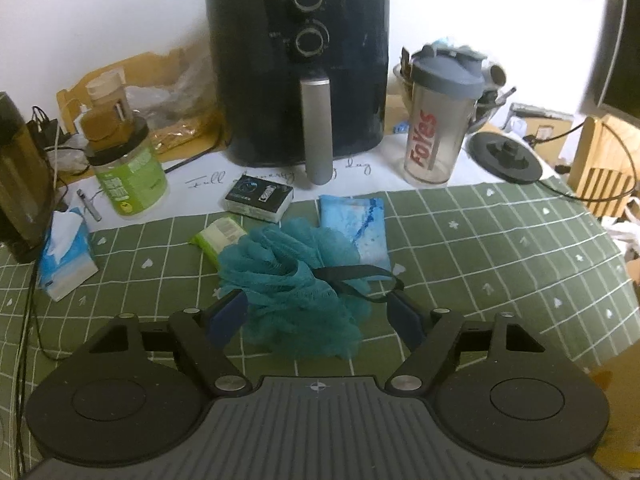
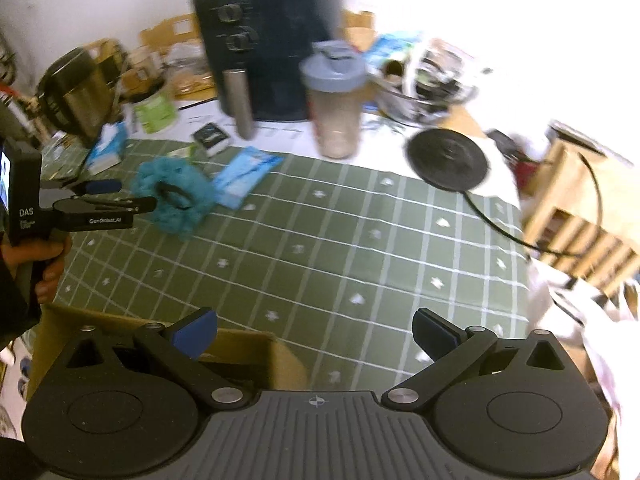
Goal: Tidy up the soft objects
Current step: 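Grasp the teal mesh loofah with the left tool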
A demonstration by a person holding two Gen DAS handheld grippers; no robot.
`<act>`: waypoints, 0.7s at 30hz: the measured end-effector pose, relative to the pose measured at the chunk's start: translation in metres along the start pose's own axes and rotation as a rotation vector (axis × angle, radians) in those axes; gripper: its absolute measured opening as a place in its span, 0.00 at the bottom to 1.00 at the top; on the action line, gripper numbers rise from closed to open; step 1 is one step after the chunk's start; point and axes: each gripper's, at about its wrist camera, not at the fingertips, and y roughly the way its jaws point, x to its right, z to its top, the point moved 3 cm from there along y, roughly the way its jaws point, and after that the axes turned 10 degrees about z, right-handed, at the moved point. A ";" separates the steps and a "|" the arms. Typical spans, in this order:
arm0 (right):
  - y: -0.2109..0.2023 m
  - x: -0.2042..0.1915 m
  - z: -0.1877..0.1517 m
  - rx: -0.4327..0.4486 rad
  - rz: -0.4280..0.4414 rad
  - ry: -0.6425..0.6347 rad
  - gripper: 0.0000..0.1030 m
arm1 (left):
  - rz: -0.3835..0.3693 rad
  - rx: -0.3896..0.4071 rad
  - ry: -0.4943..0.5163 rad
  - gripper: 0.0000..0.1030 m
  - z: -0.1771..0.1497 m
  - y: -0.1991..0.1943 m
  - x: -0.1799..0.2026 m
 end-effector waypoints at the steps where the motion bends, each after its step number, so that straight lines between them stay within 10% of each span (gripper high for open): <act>1: -0.003 0.005 -0.002 0.004 -0.007 0.017 1.00 | -0.002 -0.007 0.007 0.62 0.001 0.005 0.001; 5: -0.010 0.016 -0.007 0.015 -0.027 0.053 1.00 | 0.006 -0.033 0.017 0.52 0.001 0.025 0.003; 11: -0.011 0.018 -0.011 0.011 -0.035 0.051 1.00 | -0.007 -0.080 0.020 0.08 0.001 0.036 0.000; 21: -0.011 0.008 0.007 0.028 -0.007 -0.020 1.00 | -0.042 -0.044 -0.006 0.02 0.003 -0.001 -0.009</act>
